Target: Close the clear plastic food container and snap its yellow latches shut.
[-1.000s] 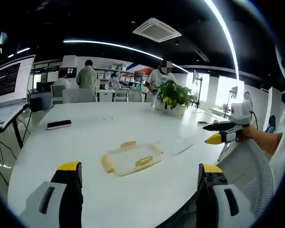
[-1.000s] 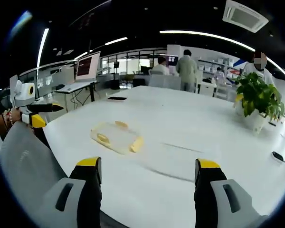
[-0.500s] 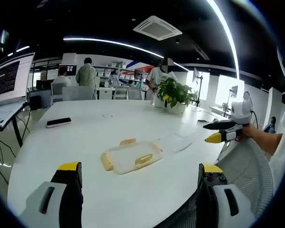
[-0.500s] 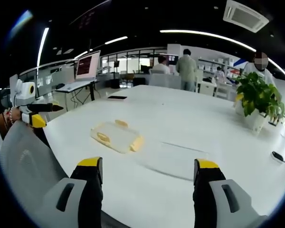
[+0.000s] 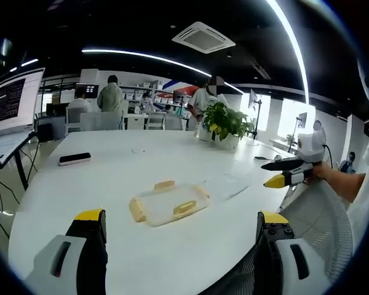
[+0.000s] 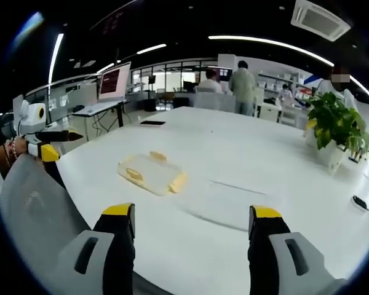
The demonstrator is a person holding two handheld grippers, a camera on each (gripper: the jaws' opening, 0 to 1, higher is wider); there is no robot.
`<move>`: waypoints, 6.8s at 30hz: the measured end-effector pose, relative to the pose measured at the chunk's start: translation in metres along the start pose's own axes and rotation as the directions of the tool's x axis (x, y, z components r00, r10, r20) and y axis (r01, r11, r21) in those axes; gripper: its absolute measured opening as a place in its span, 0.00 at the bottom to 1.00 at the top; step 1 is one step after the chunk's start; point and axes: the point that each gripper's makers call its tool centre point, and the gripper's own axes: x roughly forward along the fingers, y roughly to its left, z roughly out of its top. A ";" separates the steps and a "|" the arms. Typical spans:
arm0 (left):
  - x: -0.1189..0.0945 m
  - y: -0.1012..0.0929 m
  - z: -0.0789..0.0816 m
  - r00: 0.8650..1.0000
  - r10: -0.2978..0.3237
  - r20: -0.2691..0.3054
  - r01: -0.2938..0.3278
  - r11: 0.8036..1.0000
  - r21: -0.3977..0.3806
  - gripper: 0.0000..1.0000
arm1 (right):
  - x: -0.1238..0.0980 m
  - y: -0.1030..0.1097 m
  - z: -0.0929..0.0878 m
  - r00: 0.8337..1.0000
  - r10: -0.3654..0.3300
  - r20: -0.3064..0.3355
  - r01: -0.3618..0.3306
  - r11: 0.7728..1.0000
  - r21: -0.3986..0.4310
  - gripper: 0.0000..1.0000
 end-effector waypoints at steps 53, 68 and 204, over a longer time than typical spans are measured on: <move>0.000 0.000 -0.001 1.000 0.001 -0.003 -0.002 1.000 -0.017 0.99 | -0.001 0.000 -0.004 1.000 -0.006 -0.022 0.006 1.000 0.001 0.70; 0.018 0.010 0.024 0.997 -0.078 0.028 0.079 0.996 -0.038 0.99 | 0.004 0.007 0.009 0.996 0.085 0.021 -0.086 0.996 0.018 0.83; 0.139 0.074 -0.068 0.533 -0.203 -0.821 0.726 0.608 0.321 0.32 | 0.177 0.030 -0.030 0.490 0.139 -0.861 -0.824 0.397 -0.404 0.35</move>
